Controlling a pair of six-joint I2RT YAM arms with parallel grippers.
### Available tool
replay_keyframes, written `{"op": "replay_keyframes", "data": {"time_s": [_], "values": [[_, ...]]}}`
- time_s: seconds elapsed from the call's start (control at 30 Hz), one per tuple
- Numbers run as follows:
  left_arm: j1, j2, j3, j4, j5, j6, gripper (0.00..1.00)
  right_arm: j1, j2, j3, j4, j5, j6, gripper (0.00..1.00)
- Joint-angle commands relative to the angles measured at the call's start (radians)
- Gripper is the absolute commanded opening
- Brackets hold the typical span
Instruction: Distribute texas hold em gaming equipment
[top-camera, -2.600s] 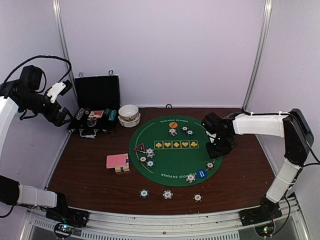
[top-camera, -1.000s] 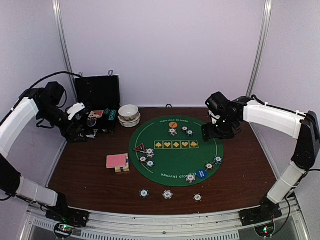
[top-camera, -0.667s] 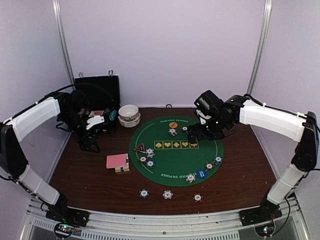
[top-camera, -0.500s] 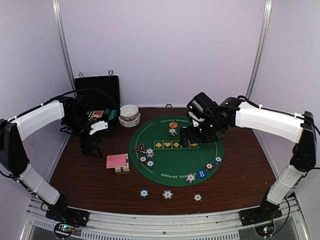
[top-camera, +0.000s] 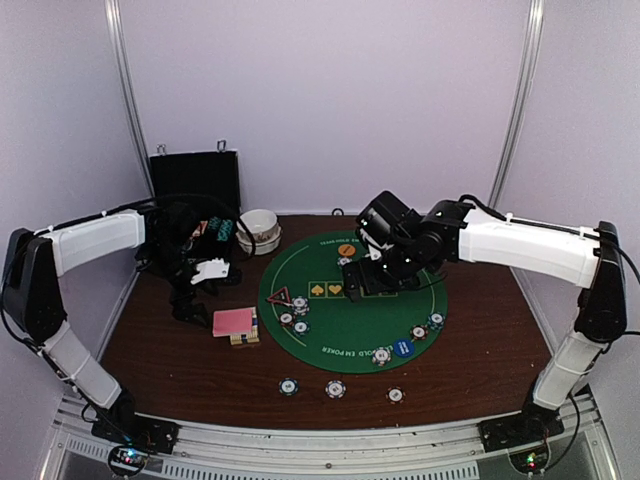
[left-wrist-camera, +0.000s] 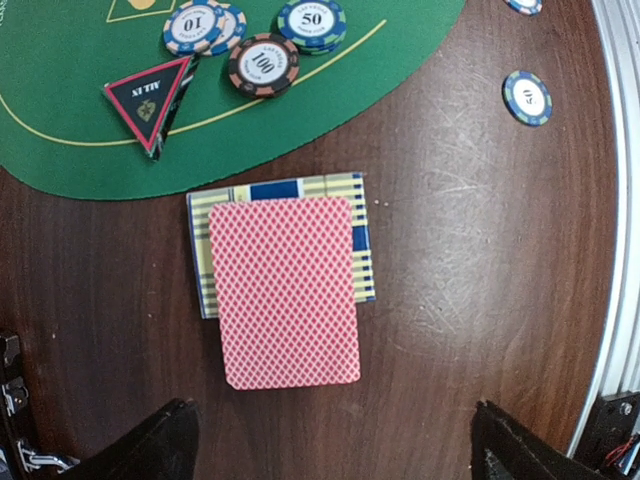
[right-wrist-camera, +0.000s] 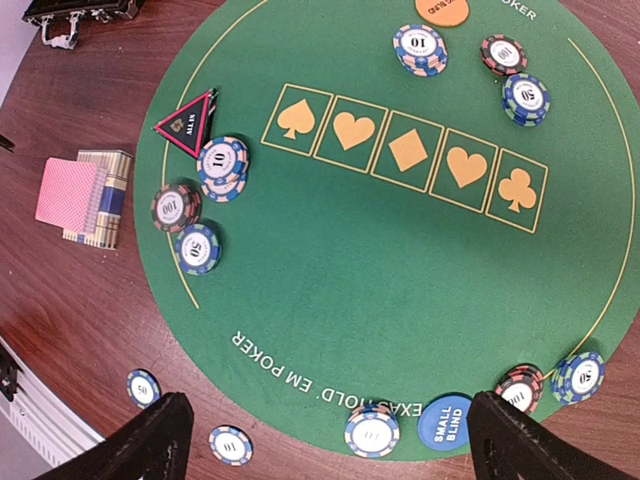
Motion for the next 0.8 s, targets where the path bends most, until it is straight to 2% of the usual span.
{"op": "replay_keyframes", "data": {"time_s": [0.0, 0.3, 0.77], "values": [[-0.027, 0.022, -0.043, 0.077, -0.032, 0.033, 0.98, 0.011, 0.007, 0.025, 0.018, 0.028, 0.013, 1.0], [-0.041, 0.047, -0.09, 0.192, -0.107, 0.031, 0.98, 0.021, 0.024, 0.036, 0.016, 0.018, 0.005, 0.99], [-0.046, 0.094, -0.066, 0.203, -0.11, 0.014, 0.98, 0.028, 0.038, 0.041, 0.007, 0.013, 0.0, 1.0]]}}
